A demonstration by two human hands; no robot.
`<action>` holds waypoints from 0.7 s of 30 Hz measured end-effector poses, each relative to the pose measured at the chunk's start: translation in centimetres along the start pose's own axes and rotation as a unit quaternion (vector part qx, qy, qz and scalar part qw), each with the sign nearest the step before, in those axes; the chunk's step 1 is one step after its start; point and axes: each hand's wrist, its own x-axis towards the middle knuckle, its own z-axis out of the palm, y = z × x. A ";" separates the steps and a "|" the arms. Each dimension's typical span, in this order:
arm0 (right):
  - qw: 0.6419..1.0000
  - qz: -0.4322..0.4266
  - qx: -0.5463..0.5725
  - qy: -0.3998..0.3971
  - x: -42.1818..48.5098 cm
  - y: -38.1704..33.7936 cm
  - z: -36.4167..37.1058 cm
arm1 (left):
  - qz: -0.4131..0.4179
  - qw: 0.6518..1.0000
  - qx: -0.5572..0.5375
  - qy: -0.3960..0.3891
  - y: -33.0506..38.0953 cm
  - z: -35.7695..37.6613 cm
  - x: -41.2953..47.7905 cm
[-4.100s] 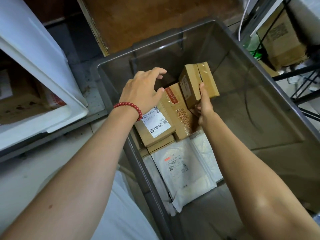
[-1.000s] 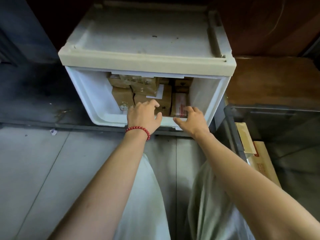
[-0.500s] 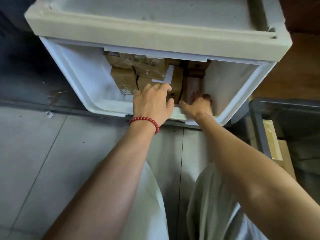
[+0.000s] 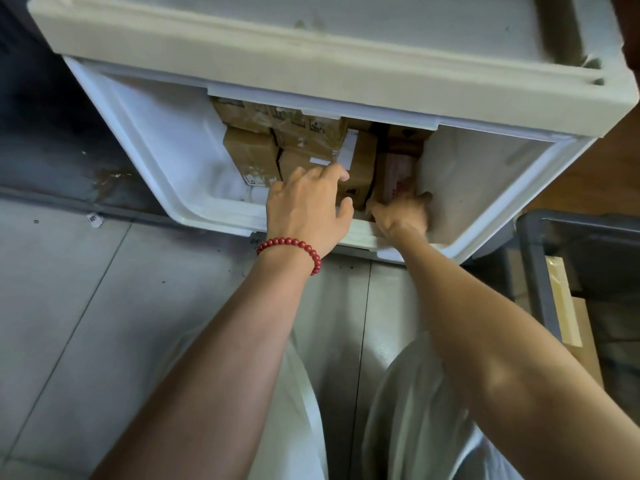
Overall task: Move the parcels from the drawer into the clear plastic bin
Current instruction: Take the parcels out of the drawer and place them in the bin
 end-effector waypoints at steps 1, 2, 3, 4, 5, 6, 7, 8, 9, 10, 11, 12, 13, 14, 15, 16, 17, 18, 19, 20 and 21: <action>1.000 0.003 0.013 0.010 -0.2 -0.1 -0.3 | 0.000 1.000 0.000 -0.001 -0.1 0.0 0.0; 0.999 0.004 0.027 0.017 -0.4 -0.2 -0.6 | 0.002 1.000 -0.001 -0.003 -0.1 0.0 -0.1; 0.999 0.003 0.042 0.022 -0.7 -0.1 -1.0 | 0.003 1.000 -0.001 -0.004 -0.2 -0.1 -0.1; 0.998 0.001 0.057 0.026 -1.1 -0.1 -1.4 | 0.004 1.000 -0.001 -0.005 -0.3 -0.1 0.0; 0.997 -0.002 0.070 0.034 -1.5 0.0 -1.9 | 0.004 1.000 -0.001 -0.008 -0.4 -0.2 0.0; 0.995 -0.008 0.084 0.046 -1.9 0.0 -2.4 | 0.004 1.000 -0.001 -0.010 -0.5 -0.3 0.0; 0.993 -0.015 0.098 0.059 -2.5 0.0 -2.9 | 0.002 1.000 -0.001 -0.013 -0.7 -0.3 0.0; 0.991 -0.024 0.113 0.070 -3.0 0.1 -3.5 | 0.000 1.000 -0.002 -0.017 -0.7 -0.4 -0.1; 0.989 -0.032 0.126 0.077 -3.6 0.1 -4.0 | -0.003 1.000 -0.002 -0.024 -0.8 -0.5 -0.3; 0.987 -0.038 0.136 0.081 -4.2 0.3 -4.4 | -0.006 0.999 -0.001 -0.031 -1.0 -0.7 -0.5; 0.985 -0.047 0.144 0.082 -4.9 0.4 -4.8 | -0.010 0.999 0.000 -0.037 -1.2 -0.8 -0.8; 0.983 -0.059 0.150 0.083 -5.5 0.6 -5.0 | -0.016 0.999 0.004 -0.041 -1.5 -1.0 -1.2; 0.982 -0.072 0.155 0.083 -6.1 0.7 -5.2 | -0.017 0.999 0.010 -0.043 -1.8 -1.2 -1.6; 0.980 -0.086 0.161 0.084 -6.8 0.9 -5.4 | -0.015 0.999 0.017 -0.045 -2.2 -1.5 -1.9; 0.977 -0.102 0.167 0.083 -7.6 1.1 -5.7 | -0.013 0.999 0.024 -0.046 -2.4 -1.7 -2.2; 0.975 -0.118 0.174 0.077 -8.4 1.2 -5.9 | -0.013 0.998 0.029 -0.048 -2.6 -2.0 -2.6; 0.972 -0.133 0.181 0.071 -9.3 1.3 -6.0 | -0.014 0.998 0.029 -0.050 -2.8 -2.4 -3.2; 0.969 -0.145 0.186 0.067 -10.0 1.4 -6.1 | -0.014 0.998 0.027 -0.051 -3.0 -2.7 -3.4; 0.967 -0.160 0.190 0.063 -10.8 1.6 -6.2 | -0.014 0.998 0.024 -0.050 -3.0 -3.1 -3.8; 0.964 -0.179 0.190 0.055 -11.8 1.8 -6.3 | -0.013 0.998 0.021 -0.050 -3.0 -3.6 -4.4; 0.961 -0.198 0.189 0.044 -12.8 2.0 -6.4 | -0.013 0.999 0.016 -0.049 -3.0 -4.1 -4.9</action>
